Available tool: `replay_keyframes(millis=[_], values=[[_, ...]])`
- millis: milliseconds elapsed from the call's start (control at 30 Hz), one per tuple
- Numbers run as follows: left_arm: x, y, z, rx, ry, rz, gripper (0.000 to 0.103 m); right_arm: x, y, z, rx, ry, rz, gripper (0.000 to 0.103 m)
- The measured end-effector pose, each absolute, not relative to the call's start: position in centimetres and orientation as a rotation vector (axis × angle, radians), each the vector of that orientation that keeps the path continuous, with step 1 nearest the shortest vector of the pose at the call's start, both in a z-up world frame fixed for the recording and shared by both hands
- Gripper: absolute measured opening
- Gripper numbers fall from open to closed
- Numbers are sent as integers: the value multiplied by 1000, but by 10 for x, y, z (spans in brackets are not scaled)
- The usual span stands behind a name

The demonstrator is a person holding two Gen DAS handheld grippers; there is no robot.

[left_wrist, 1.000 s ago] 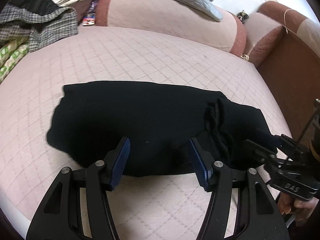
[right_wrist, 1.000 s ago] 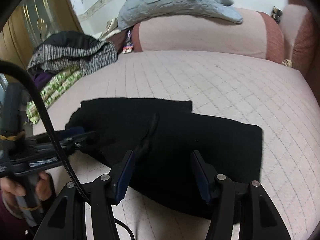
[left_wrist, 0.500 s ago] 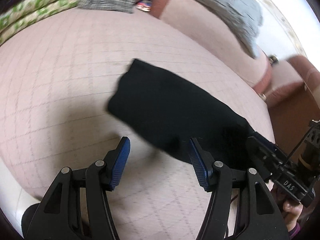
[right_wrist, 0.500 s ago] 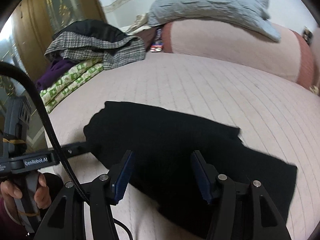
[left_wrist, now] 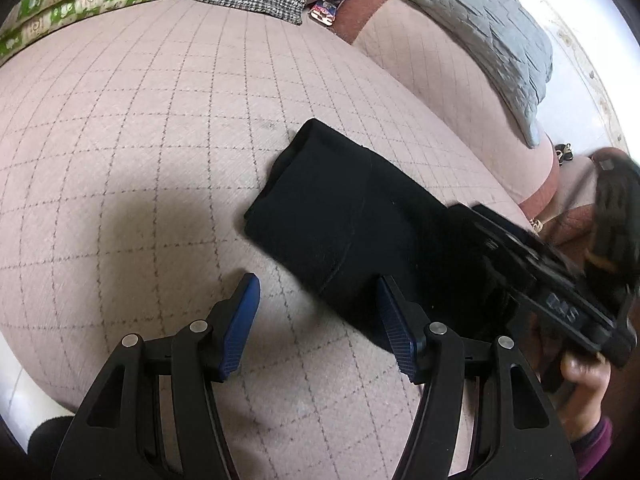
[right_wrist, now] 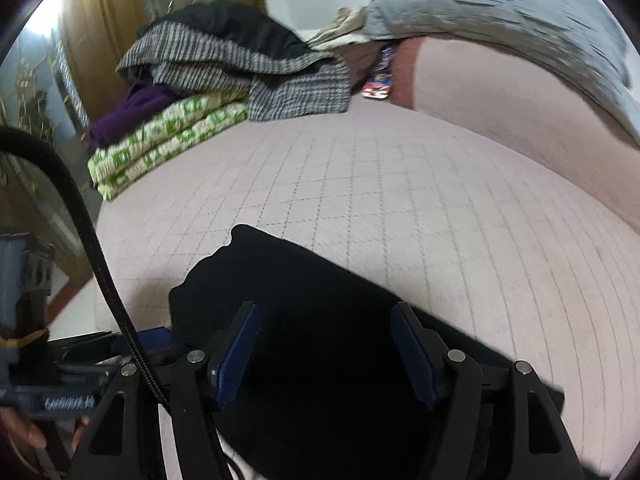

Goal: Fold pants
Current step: 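Grasp the folded pants edge with the left gripper and fold it over again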

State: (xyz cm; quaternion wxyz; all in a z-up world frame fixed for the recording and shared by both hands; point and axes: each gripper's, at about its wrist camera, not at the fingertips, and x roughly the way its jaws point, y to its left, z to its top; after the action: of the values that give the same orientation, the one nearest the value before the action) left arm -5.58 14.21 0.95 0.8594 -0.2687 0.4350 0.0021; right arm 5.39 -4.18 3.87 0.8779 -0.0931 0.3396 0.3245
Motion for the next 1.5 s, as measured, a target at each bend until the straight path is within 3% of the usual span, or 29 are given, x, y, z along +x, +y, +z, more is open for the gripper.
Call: replay_keyframes(millis=[367, 400, 433, 467, 567, 633, 833, 967, 1200, 1300, 1333, 1433, 1500], values=[[-34, 147, 4, -571, 878, -40, 68, 100, 44, 20, -338, 808, 800, 65], [-30, 149, 4, -572, 876, -44, 68, 104, 51, 13, -343, 829, 810, 58], [-29, 150, 3, -580, 872, -46, 67, 104, 55, 9, -346, 838, 823, 37], [-27, 153, 2, -592, 868, -48, 64, 101, 57, 8, -353, 818, 813, 33], [-24, 157, 3, -626, 859, -102, 29, 88, 51, 17, -317, 781, 798, 12], [-27, 155, 10, -622, 830, -126, 23, 73, 37, 33, -253, 737, 799, 10], [-57, 110, 80, -442, 636, -318, 17, -8, -42, 107, 16, 535, 791, 10], [-71, 35, 114, -285, 585, -532, 17, -28, -149, 110, 154, 463, 699, 10], [-55, -89, 66, -90, 751, -698, 17, -36, -279, 42, 338, 589, 406, 4], [-44, -112, 38, -23, 833, -705, 17, -27, -308, 15, 407, 683, 290, 4], [-45, -113, 37, -8, 836, -712, 17, -27, -316, 13, 424, 698, 258, 9], [-49, -98, 56, -40, 846, -787, 31, -46, -328, 23, 434, 664, 232, 33], [-55, -80, 76, -103, 845, -884, 53, -59, -335, 31, 450, 645, 230, 41]])
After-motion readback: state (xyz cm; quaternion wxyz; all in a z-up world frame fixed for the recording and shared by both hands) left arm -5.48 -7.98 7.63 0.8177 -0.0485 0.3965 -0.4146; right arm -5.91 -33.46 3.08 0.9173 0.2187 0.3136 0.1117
